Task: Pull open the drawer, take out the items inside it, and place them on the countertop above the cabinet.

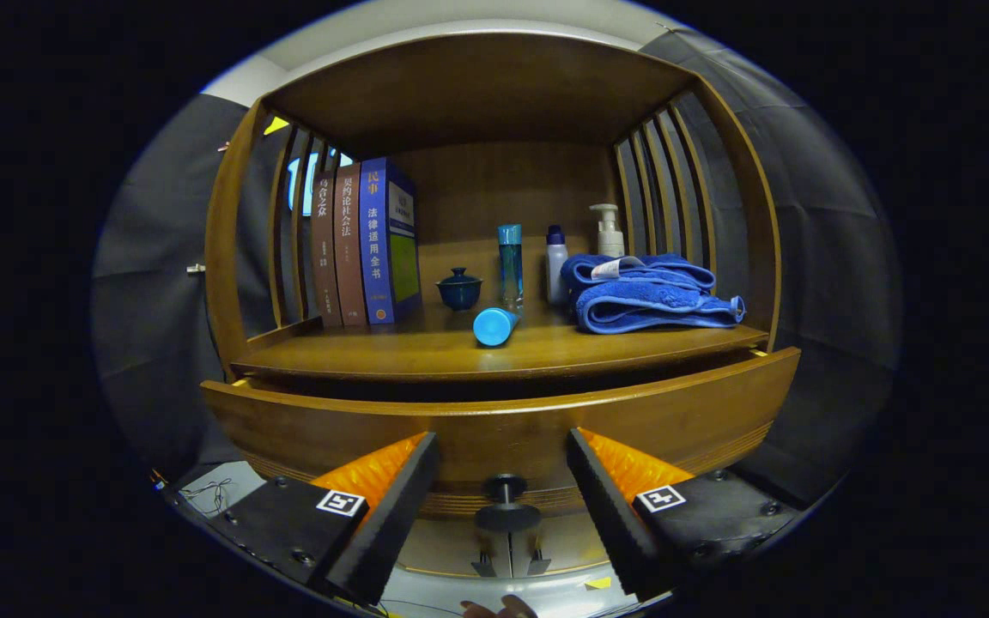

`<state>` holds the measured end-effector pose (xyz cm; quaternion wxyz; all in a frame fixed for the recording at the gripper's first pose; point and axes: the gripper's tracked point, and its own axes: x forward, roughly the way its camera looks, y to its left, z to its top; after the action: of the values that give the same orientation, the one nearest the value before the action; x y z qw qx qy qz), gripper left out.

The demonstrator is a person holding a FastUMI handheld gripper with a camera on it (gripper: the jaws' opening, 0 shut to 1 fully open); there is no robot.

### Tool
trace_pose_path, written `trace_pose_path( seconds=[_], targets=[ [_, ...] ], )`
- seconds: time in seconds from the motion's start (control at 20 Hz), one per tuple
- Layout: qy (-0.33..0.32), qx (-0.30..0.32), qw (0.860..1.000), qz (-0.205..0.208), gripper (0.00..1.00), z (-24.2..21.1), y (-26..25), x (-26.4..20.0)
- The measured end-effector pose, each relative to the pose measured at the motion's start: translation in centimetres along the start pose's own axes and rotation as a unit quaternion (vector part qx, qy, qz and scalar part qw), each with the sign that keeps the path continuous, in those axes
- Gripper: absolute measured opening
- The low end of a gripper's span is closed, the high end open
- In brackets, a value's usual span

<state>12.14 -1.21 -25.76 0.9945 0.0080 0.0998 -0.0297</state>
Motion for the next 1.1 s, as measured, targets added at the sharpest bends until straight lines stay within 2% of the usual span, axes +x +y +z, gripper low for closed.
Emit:
trace_pose_path(
  seconds=[0.4, 1.1],
  targets=[
    [0.001, 0.000, 1.000, -0.002, 0.99, 0.4, 0.1, 2.3],
    [0.003, -0.004, 1.000, -0.006, 0.99, 0.3, -0.1, 1.9]
  ],
)
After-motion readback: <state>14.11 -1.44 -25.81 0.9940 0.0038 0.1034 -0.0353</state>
